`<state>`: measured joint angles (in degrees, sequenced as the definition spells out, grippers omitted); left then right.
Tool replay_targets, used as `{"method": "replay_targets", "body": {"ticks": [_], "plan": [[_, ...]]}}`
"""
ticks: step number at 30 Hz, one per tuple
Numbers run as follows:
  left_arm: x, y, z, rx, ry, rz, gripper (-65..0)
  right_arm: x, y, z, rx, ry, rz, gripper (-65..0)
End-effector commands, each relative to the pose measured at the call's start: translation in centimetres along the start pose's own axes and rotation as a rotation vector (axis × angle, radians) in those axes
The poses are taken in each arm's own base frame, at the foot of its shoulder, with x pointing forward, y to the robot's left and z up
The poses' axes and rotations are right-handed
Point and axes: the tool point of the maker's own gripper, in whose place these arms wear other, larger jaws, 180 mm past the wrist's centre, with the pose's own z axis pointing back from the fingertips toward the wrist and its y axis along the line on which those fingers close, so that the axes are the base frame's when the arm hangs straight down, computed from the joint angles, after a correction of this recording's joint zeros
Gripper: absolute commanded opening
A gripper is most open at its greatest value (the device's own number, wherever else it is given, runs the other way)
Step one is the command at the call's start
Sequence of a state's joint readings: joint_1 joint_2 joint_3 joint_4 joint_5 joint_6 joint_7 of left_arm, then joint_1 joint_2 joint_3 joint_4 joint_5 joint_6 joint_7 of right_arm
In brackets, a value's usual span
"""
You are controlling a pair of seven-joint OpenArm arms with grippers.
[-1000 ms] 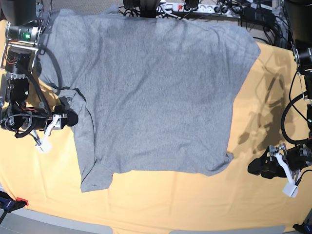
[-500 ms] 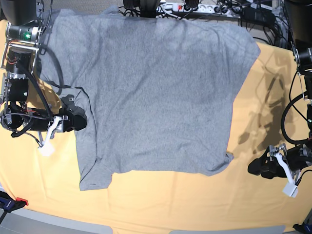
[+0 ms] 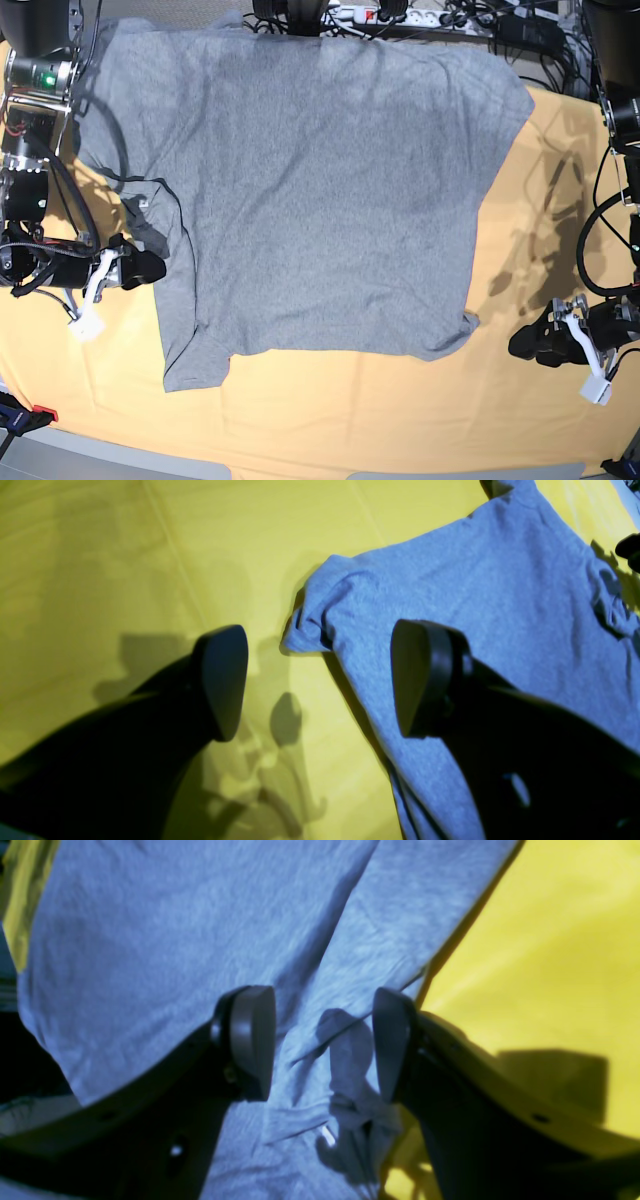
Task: Layout the t-shirt on the table in an organized manner, then fold the t-shirt properly
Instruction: 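Grasp the shirt's side edge again with the right gripper and smooth it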
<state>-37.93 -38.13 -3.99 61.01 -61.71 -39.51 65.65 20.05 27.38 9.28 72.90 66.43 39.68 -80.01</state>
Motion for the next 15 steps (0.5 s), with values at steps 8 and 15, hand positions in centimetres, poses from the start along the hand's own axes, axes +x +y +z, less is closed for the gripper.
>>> {"method": "replay_targets", "body": {"ticks": [8, 15], "plan": [[2.7, 0.1, 1.3, 0.007, -0.073, -0.028, -20.1, -1.0, 0.6, -0.5, -0.07, -0.003, 0.053, -31.6], [2.6, 0.2, 1.3, 0.01, -0.07, -0.029, -20.1, -1.6, -0.9, -1.4, -0.182, -0.004, 0.01, -31.6]]}}
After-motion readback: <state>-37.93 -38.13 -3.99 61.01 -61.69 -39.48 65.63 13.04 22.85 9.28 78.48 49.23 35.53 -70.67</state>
